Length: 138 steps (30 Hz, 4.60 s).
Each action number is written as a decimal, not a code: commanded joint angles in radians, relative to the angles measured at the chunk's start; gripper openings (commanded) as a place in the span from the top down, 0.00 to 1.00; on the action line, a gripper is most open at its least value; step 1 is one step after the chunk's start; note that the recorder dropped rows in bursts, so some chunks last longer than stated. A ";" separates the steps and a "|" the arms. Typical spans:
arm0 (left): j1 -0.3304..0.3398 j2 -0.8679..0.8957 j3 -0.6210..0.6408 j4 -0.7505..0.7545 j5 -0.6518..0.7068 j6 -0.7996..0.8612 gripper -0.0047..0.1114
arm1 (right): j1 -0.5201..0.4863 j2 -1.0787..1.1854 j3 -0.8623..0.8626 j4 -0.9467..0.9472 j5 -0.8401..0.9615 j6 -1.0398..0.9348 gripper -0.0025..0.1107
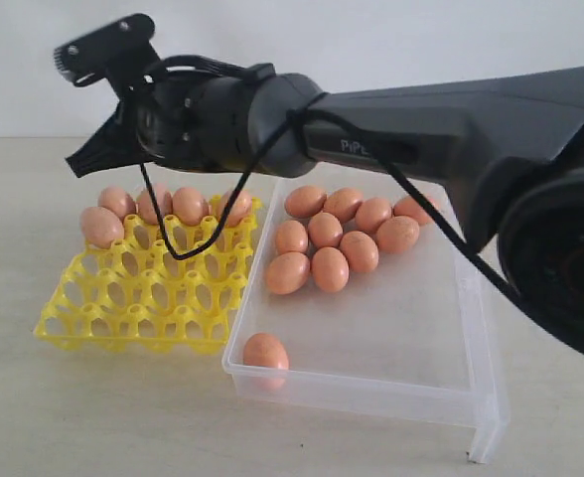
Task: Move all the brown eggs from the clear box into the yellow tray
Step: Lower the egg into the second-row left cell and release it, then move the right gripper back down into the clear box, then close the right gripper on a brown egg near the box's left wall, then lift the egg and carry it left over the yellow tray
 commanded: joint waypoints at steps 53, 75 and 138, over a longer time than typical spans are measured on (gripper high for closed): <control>0.002 -0.002 0.003 -0.003 -0.014 -0.010 1.00 | -0.320 -0.231 0.470 1.605 0.628 -1.164 0.49; 0.002 -0.002 0.003 -0.003 -0.014 -0.010 1.00 | -0.231 -0.182 0.472 1.627 0.613 -1.157 0.49; 0.002 -0.002 0.003 -0.003 -0.014 -0.010 1.00 | -0.209 0.017 0.293 0.099 -0.911 0.169 0.98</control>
